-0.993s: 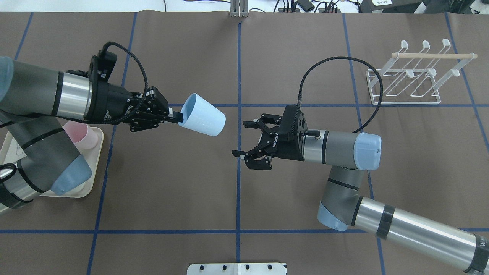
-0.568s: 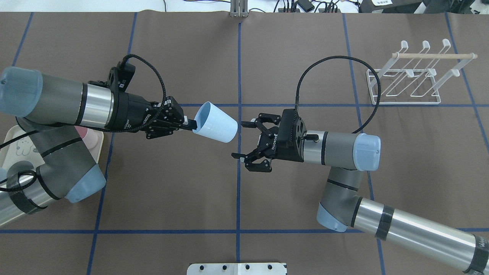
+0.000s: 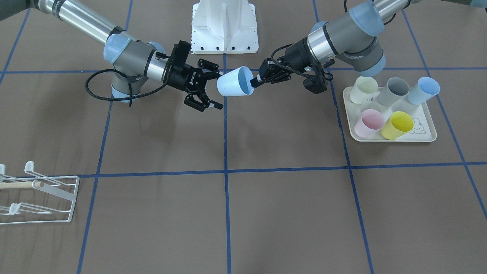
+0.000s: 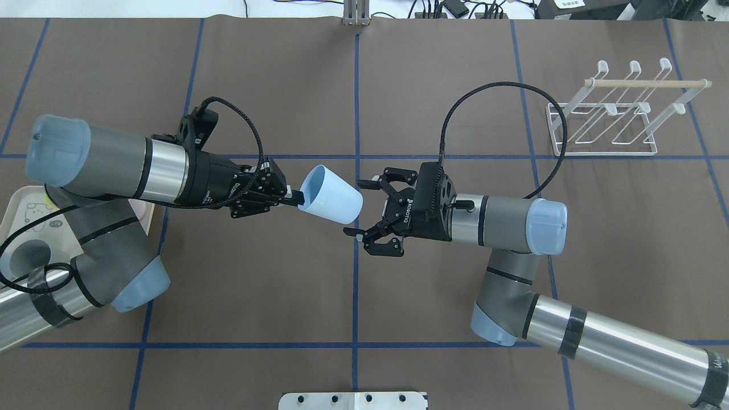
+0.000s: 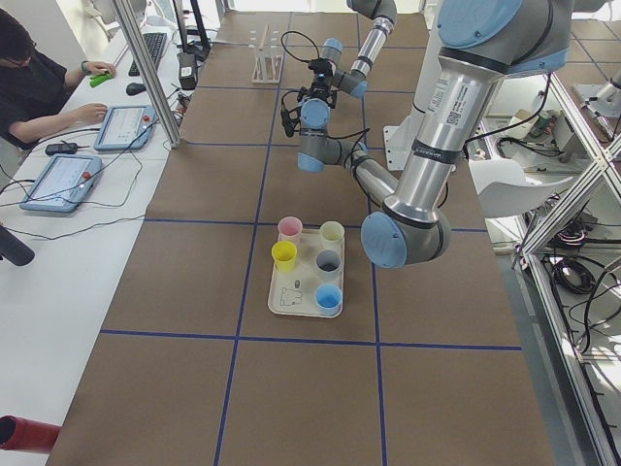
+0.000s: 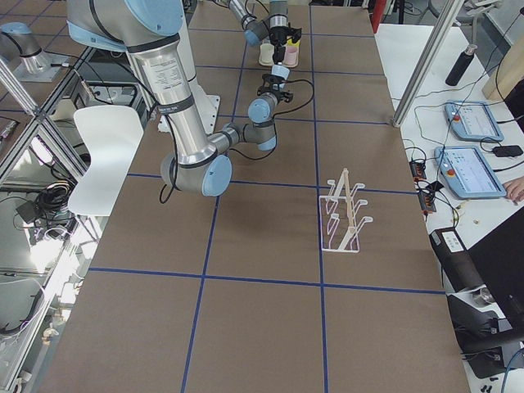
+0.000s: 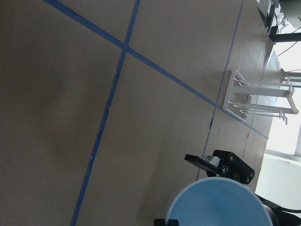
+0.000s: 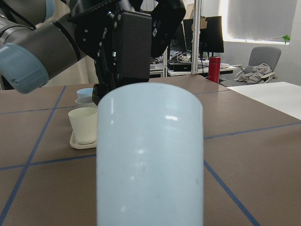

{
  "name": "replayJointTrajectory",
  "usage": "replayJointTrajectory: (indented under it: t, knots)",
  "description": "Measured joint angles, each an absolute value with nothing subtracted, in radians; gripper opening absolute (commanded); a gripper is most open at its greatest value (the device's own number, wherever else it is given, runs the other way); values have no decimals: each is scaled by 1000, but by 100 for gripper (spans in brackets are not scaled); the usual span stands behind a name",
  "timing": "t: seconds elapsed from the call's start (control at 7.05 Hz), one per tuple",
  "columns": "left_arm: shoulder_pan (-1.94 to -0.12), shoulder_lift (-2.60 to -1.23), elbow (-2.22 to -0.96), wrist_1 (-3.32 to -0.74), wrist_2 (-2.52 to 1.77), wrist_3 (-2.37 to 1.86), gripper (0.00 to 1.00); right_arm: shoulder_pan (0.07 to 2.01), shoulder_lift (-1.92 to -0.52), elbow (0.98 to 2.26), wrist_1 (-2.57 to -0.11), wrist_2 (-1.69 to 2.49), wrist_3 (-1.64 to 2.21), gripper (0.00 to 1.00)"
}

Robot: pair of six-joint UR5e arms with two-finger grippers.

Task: Transfer IKEA cup to right arm and place on rack

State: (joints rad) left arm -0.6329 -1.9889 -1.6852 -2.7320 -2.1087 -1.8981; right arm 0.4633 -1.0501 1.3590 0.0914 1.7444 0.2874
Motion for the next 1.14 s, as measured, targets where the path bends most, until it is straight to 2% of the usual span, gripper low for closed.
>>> replayJointTrajectory:
  t: [0.43,0.57,0.85,0.99,1.14]
  knots:
    - [-619,-1997,-1669,-2732,-2094,-1898,0,460,-1048,1361,92,1744,289,92]
    - [-616,-1997,-1667,-2732,-2094,-1898,0,458,-1048,1362,92,1744,289,86]
    - [-612,-1997,-1663,-2731,-2093,-1898,0,455,-1048,1363,92,1743,291,62]
    - [-611,-1997,-1662,-2730,-2092,-1897,0,454,-1048,1363,92,1743,293,56]
    - [-611,-1996,-1662,-2731,-2093,-1896,0,453,-1048,1365,90,1743,295,55]
